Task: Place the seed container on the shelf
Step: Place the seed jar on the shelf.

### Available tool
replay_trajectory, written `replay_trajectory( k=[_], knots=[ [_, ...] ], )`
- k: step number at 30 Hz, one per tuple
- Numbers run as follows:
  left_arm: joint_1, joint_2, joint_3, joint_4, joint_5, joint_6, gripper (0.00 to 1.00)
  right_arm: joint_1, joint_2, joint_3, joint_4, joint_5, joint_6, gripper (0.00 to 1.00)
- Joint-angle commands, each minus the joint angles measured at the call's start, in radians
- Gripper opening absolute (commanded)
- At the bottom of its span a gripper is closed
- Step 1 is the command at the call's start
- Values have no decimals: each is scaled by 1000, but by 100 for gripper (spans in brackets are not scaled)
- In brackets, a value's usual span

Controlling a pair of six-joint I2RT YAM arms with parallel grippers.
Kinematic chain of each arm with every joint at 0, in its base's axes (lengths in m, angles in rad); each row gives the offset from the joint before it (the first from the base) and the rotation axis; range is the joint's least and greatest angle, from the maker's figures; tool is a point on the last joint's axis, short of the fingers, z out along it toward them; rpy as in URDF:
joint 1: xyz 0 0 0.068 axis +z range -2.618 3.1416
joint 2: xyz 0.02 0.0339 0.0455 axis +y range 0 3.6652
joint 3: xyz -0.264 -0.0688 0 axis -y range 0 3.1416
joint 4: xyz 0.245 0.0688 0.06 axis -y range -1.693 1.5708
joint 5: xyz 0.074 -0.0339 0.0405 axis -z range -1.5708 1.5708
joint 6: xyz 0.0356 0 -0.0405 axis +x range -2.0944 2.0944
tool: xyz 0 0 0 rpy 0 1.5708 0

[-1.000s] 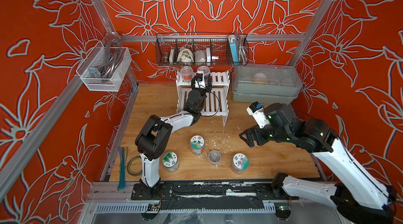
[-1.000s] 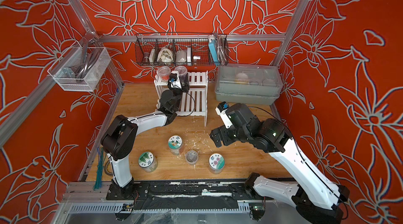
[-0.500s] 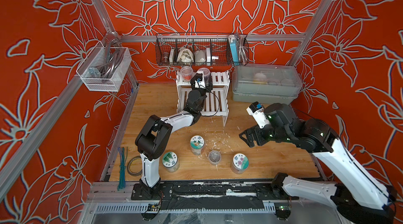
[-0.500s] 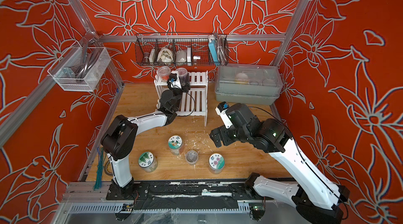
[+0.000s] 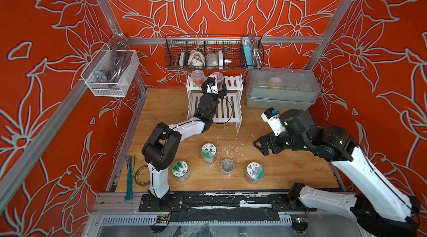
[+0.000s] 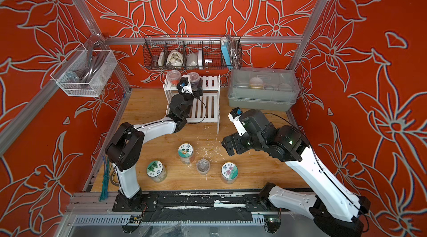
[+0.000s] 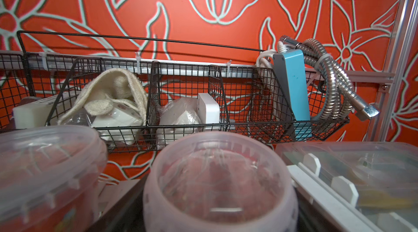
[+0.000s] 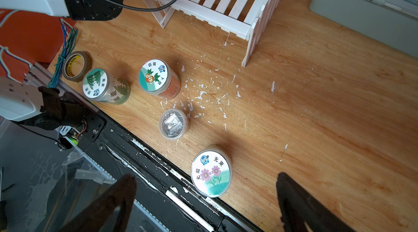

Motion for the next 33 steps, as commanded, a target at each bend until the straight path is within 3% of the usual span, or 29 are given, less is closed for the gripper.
replay_trajectory(
  k=[1,6,8,10,33],
  knots=[
    [8,-40,-14,-36,-20,-13,82,-7,-12,-11,-1,-11,10,100],
    [8,-55,-22,-58,-24,-11,82,-7,-15,-8,-1,-12,10,100],
    [6,-62,-28,-68,-25,-6,93,-6,-15,-7,-1,-12,10,100],
    [6,-67,-33,-70,-32,-3,96,-7,-15,-5,-1,-14,9,100],
    [-18,-147,-97,-78,-27,19,97,-9,-6,-8,5,-31,12,100]
  ],
)
